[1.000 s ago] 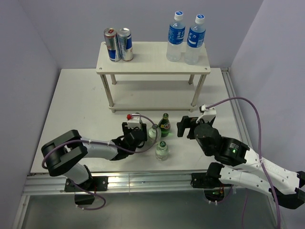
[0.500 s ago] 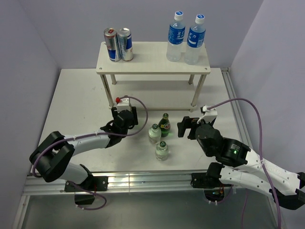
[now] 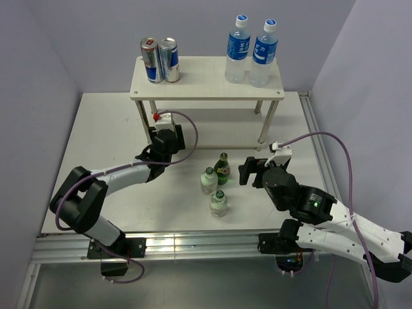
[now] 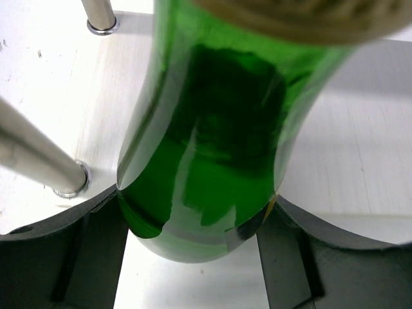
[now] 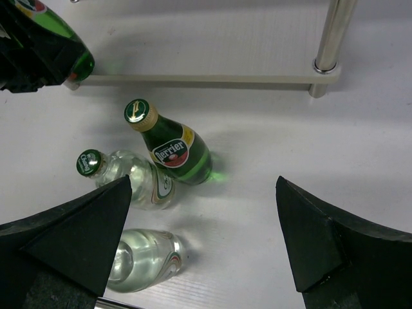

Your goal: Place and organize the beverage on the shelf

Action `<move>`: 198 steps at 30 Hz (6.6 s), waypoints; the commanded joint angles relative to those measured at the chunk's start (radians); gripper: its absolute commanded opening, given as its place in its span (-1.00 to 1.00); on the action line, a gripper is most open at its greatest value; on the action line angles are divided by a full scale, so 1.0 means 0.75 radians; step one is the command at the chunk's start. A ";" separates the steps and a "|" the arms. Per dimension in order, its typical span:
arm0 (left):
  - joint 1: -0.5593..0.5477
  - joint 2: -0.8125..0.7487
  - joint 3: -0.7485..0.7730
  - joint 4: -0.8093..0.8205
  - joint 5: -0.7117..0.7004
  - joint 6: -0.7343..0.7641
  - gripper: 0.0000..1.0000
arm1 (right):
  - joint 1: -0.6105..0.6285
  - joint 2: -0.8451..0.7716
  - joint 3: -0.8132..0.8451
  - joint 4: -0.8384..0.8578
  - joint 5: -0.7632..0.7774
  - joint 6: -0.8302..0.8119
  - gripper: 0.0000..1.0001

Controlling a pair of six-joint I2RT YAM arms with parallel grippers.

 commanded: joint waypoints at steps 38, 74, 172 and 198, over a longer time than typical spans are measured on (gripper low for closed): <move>0.072 0.081 0.082 0.187 -0.036 -0.026 0.99 | 0.007 -0.028 -0.047 0.036 0.022 0.022 1.00; -0.630 -0.466 -0.517 0.056 -0.034 -0.309 0.99 | 0.005 0.544 -0.155 0.501 -0.021 0.079 1.00; -0.264 0.696 0.892 0.171 0.314 0.203 -0.95 | -0.071 0.196 -0.397 0.499 0.011 0.102 1.00; -0.274 0.431 0.604 0.226 0.205 0.223 0.99 | -0.069 0.209 -0.411 0.517 0.020 0.104 1.00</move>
